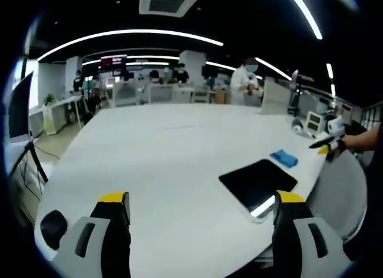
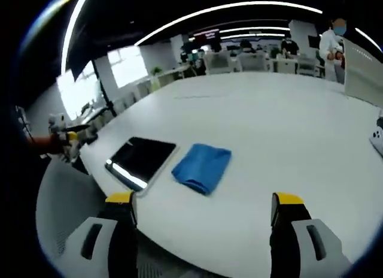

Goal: Wipe the mirror surface with the cleaning cloth until all visible marks leave the cleaned area.

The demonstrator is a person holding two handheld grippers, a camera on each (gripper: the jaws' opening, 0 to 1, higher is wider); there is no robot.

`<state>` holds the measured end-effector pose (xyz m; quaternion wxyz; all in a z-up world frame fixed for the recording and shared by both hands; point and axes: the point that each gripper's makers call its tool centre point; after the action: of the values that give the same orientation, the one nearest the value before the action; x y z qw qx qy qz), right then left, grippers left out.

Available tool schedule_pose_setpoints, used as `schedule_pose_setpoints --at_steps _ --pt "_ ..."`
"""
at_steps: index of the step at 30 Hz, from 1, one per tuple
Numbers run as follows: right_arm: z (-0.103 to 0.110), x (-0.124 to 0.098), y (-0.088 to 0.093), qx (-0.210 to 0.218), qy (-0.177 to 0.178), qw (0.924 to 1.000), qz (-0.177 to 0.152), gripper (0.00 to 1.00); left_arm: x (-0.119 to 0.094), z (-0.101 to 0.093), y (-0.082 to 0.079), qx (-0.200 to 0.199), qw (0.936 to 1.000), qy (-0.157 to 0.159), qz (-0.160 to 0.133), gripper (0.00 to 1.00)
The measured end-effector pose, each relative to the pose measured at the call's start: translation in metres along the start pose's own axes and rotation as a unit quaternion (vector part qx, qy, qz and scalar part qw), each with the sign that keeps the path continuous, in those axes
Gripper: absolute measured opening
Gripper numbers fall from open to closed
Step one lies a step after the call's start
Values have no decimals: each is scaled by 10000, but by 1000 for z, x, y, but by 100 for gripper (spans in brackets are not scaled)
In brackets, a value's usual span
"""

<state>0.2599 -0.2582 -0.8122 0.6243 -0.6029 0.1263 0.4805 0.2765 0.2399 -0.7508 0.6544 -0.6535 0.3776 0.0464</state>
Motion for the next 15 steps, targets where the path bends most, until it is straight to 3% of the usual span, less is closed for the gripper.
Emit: schedule_pose_setpoints --at_steps 2,8,10,11,15 --pt "-2 0 -4 -305 210 9992 -143 94 0 4 0 -74 10000 16 -49 100" --pt "-3 -3 -5 -214 374 9990 -119 96 -1 2 4 11 10000 -44 -37 100" --pt "-4 -3 -4 -221 444 9988 -63 95 -3 6 10 -31 9998 -181 123 100" --pt "-4 -3 -4 -211 436 9988 -68 95 -4 10 10 -23 9995 -307 122 100" --pt "2 -3 -7 -177 389 9990 -111 94 -9 12 8 -112 9995 -286 51 100"
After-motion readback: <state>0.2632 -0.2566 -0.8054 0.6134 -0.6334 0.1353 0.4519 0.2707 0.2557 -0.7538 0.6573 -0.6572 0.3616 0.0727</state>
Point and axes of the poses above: the point that each gripper's makers call its tool centre point, and the gripper's own axes: x roughly forward along the fingers, z roughly to its left, y roughly out of its underside, and after that the axes turned 11 degrees about z, right-handed
